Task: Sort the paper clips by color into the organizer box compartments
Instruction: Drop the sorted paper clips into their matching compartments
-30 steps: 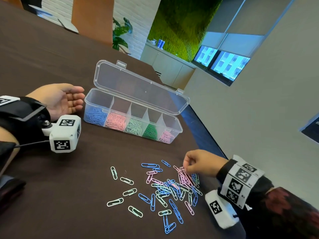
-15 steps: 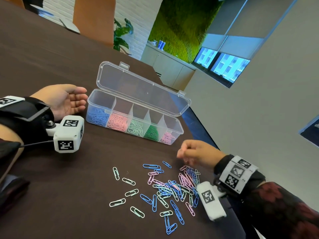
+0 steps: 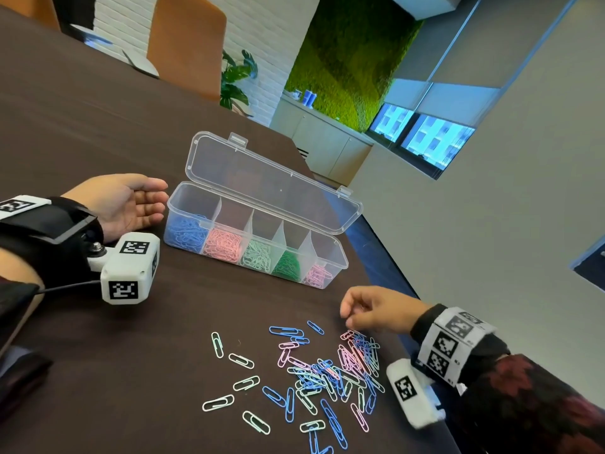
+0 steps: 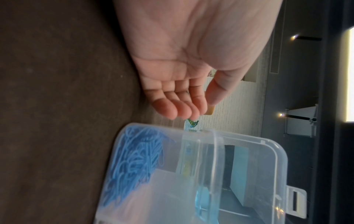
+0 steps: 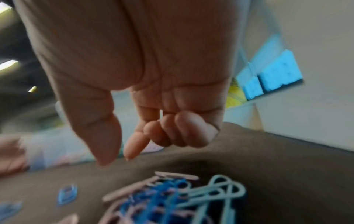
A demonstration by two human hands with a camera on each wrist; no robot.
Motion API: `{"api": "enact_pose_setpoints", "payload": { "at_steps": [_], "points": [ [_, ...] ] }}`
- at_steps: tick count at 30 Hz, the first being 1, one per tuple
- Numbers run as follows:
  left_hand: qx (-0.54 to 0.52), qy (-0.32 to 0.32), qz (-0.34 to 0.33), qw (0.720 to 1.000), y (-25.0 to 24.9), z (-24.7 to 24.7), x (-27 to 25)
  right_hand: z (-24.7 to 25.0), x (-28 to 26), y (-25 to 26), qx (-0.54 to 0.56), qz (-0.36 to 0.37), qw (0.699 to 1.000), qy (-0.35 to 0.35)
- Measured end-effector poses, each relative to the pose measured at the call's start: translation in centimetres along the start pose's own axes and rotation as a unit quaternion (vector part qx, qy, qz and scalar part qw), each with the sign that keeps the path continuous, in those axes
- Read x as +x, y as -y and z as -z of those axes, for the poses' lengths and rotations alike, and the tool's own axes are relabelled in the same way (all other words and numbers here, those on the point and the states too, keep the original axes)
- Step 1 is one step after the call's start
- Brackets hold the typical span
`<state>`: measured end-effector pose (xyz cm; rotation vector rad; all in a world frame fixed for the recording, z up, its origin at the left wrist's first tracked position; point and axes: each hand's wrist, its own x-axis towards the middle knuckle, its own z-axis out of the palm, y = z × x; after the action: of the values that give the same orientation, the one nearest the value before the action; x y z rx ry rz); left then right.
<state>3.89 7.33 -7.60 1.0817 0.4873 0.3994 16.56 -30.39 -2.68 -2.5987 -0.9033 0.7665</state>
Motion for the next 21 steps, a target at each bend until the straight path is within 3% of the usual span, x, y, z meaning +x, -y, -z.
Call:
{"api": "enact_pose_setpoints", "payload": {
  "at_steps": [3, 6, 8, 10, 11, 14, 17, 19, 21],
  "points": [
    [-0.002, 0.001, -0.002, 1.000, -0.1, 0.0, 0.0, -0.4, 0.5, 0.3, -0.161, 0.000, 0.986, 0.042],
    [-0.001, 0.002, 0.000, 1.000, -0.2, 0.1, 0.0, -0.4, 0.5, 0.3, -0.157, -0.003, 0.987, 0.041],
    [-0.002, 0.003, 0.001, 1.000, -0.2, 0.0, -0.1, -0.2, 0.1, 0.0, -0.062, -0.003, 0.998, 0.020],
    [-0.003, 0.004, 0.001, 1.000, -0.3, 0.0, -0.1, -0.2, -0.3, -0.6, 0.114, 0.018, 0.993, -0.022],
    [-0.003, 0.004, 0.001, 1.000, -0.3, 0.0, -0.1, -0.2, -0.4, -1.0, 0.217, 0.031, 0.975, -0.046],
    [-0.002, 0.003, 0.000, 1.000, -0.3, 0.0, -0.2, -0.5, -1.4, -1.4, 0.469, 0.038, 0.878, -0.090],
    [-0.003, 0.003, 0.000, 1.000, -0.3, 0.0, -0.3, -1.1, -2.3, -2.0, 0.539, 0.006, 0.835, -0.110],
    [-0.005, 0.002, -0.001, 1.000, -0.3, 0.0, -0.4, -1.5, -2.7, -2.2, 0.506, -0.029, 0.856, -0.104],
    [-0.006, 0.002, -0.003, 1.000, -0.2, -0.1, -0.5, -2.0, -3.4, -1.9, 0.364, -0.060, 0.925, -0.089]
  ]
}}
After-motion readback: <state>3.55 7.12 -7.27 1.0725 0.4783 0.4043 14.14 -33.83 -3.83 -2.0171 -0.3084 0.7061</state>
